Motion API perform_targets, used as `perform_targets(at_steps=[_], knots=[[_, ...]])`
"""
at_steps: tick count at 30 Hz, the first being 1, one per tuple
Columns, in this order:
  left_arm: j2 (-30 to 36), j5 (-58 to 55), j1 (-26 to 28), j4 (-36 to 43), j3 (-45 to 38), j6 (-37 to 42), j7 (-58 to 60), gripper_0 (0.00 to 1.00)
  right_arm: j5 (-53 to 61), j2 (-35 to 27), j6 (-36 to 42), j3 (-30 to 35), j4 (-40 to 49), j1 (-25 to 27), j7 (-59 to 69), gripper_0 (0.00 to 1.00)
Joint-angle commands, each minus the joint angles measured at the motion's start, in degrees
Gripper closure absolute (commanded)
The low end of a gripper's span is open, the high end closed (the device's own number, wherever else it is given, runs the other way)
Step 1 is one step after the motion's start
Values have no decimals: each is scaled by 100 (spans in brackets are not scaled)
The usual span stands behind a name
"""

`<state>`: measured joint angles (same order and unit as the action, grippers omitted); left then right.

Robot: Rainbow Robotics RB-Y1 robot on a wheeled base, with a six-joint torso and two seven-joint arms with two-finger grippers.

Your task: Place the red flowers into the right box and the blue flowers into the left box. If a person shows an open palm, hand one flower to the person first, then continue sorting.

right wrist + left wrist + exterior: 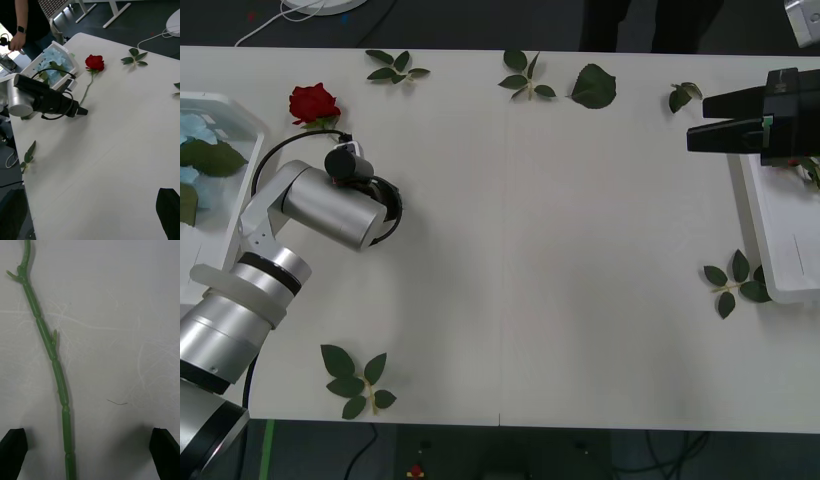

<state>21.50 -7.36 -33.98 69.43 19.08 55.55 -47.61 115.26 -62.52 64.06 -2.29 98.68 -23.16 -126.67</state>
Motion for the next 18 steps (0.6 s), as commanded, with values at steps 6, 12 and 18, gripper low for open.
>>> perform_targets(at_steps=[6,12,18], knots=[[-41,121,243,45,104,-88,-2,100,796,-322,19,45,257,559,-1396,0],[-41,174,243,45,96,-106,-2,100,1025,-313,19,45,380,682,-1616,0],[-41,226,216,54,87,-115,-2,100,1174,-217,19,45,397,682,-1668,0]])
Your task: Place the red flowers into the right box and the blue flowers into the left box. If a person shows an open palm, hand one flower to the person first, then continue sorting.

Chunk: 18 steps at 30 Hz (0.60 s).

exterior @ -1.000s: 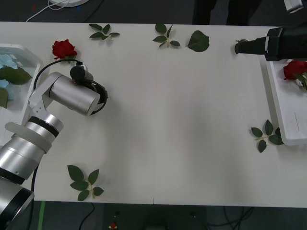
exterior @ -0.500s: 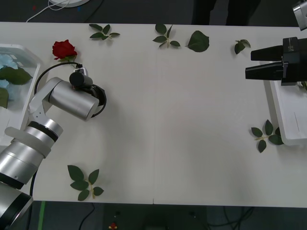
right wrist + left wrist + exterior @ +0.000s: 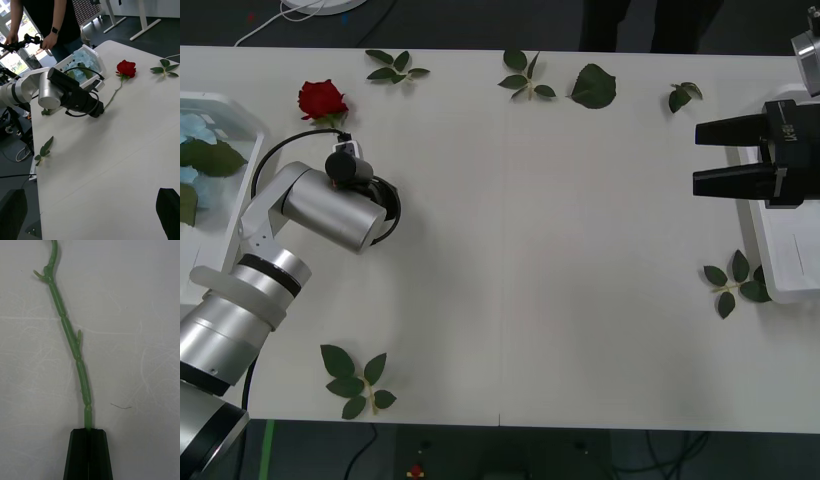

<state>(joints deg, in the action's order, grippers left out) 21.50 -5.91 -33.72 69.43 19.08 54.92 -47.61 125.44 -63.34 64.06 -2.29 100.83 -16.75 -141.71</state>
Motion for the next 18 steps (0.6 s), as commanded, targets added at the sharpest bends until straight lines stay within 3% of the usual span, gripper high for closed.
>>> perform_targets(at_steps=[1,10,18], knots=[[-32,81,182,53,87,-51,-2,100,165,-126,19,44,174,41,-181,0],[30,55,-56,71,69,274,-29,100,165,-126,19,44,183,58,-199,0],[302,-525,-390,1011,-89,2111,-169,100,165,-126,19,36,183,102,-234,0]])
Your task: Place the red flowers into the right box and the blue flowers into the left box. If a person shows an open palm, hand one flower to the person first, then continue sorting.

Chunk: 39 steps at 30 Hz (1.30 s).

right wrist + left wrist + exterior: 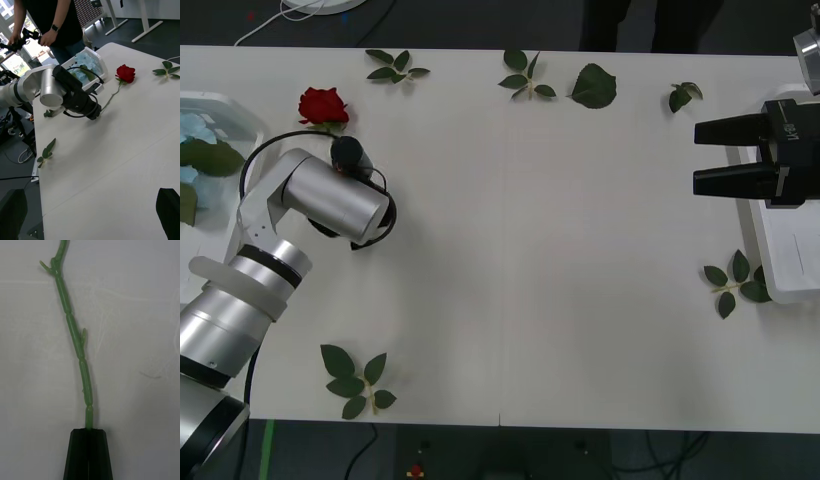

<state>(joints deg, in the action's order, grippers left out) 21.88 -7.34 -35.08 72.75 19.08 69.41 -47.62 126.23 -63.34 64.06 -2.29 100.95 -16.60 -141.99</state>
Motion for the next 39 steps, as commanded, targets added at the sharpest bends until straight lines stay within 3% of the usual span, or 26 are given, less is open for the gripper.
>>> perform_targets(at_steps=[1,8,14,25,33,39], knots=[[291,-479,-254,811,-133,811,-187,100,86,-126,19,36,171,96,-206,0],[344,-910,-289,1505,-344,1681,-283,100,86,-126,19,44,171,87,-206,0],[344,-980,-298,1531,-326,1971,-380,100,86,-126,19,36,162,96,-206,0],[326,-1015,-702,1523,-502,3606,-687,100,86,-126,19,36,162,104,-224,0],[335,-1437,-764,1338,-502,3957,-731,100,77,-126,19,36,162,104,-250,0],[317,-1508,-878,837,-502,3658,-775,100,77,-126,19,36,162,113,-250,0]])
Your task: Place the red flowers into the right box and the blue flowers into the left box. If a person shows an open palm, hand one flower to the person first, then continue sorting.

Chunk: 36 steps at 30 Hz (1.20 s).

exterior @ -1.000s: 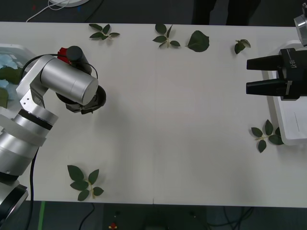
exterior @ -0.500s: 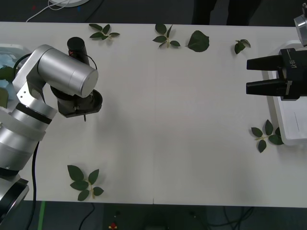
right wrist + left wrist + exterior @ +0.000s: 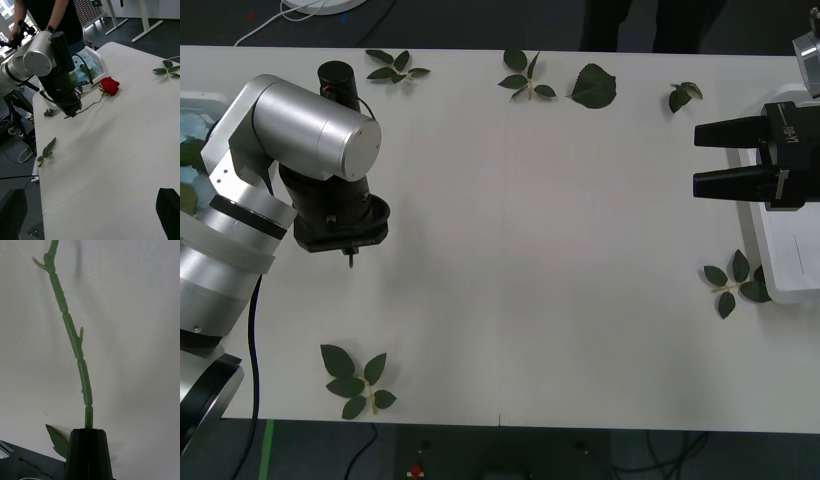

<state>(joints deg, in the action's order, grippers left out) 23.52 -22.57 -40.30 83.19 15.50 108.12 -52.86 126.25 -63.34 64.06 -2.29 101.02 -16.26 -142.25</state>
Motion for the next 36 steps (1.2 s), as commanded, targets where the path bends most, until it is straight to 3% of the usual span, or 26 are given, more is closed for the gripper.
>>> perform_targets(at_steps=[1,8,19,36], knots=[[153,33,-320,-207,-143,-283,-277,100,75,-126,19,36,155,70,-224,0],[161,437,207,347,235,-1056,-251,100,75,-126,19,36,155,79,-224,0],[232,516,1420,2210,243,-959,-216,100,75,-126,19,44,146,79,-242,0],[583,789,2923,4003,235,-968,-251,100,75,-126,19,36,84,70,-277,0]])
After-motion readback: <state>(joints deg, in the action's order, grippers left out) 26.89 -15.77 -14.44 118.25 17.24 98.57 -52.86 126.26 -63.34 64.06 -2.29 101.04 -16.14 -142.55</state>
